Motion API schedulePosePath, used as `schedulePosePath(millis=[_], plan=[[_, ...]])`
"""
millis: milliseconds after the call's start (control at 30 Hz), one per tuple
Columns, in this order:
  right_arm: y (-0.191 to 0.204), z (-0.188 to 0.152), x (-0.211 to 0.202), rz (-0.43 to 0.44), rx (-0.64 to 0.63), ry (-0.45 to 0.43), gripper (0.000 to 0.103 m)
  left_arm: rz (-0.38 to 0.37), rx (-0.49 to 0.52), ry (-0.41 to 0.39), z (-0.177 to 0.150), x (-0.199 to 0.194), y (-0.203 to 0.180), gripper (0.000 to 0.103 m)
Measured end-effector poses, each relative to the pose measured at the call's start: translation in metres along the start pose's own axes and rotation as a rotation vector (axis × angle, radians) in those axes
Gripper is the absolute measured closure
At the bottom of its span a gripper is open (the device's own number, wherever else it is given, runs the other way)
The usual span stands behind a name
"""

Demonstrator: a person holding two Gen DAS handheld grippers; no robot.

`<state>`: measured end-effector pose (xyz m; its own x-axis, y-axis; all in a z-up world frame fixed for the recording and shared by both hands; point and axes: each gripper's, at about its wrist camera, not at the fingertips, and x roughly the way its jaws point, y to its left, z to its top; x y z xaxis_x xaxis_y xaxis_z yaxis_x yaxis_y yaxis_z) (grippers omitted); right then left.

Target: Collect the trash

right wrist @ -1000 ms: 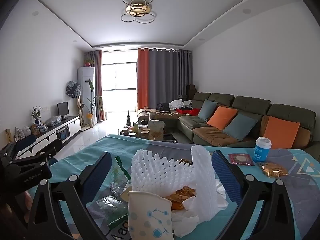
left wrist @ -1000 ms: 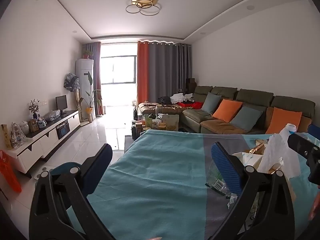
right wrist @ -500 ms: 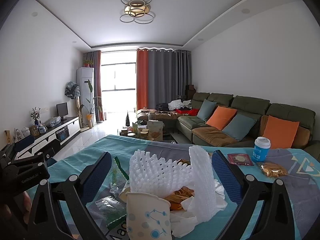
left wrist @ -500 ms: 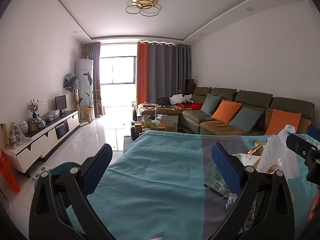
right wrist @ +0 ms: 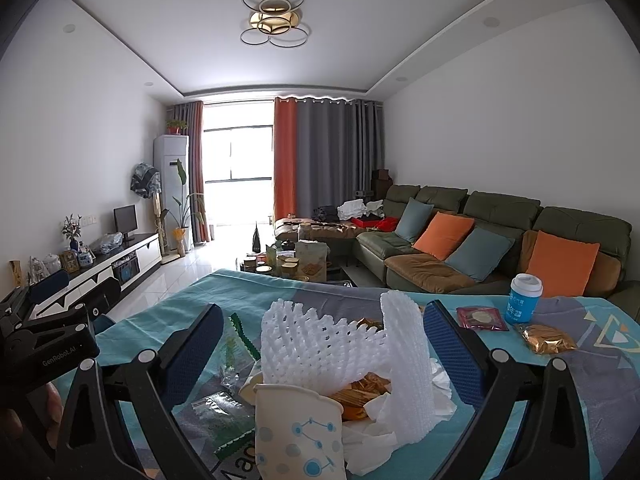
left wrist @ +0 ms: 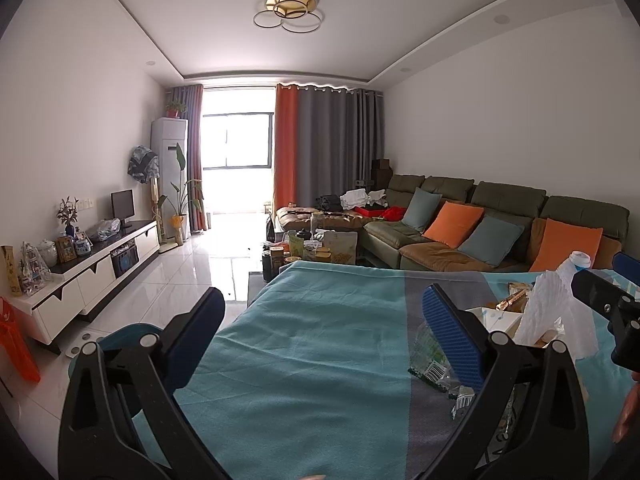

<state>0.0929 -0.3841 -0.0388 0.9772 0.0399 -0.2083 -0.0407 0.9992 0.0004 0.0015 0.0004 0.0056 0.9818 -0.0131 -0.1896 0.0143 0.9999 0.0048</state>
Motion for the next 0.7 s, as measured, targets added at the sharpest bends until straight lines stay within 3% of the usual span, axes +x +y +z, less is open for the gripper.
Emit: schedulePosePath(millis=[700], plan=[[0.0011, 0.0, 0.0008, 0.003, 0.001, 0.001, 0.006, 0.001, -0.001, -0.009, -0.0009, -0.0023, 0.0004, 0.006]])
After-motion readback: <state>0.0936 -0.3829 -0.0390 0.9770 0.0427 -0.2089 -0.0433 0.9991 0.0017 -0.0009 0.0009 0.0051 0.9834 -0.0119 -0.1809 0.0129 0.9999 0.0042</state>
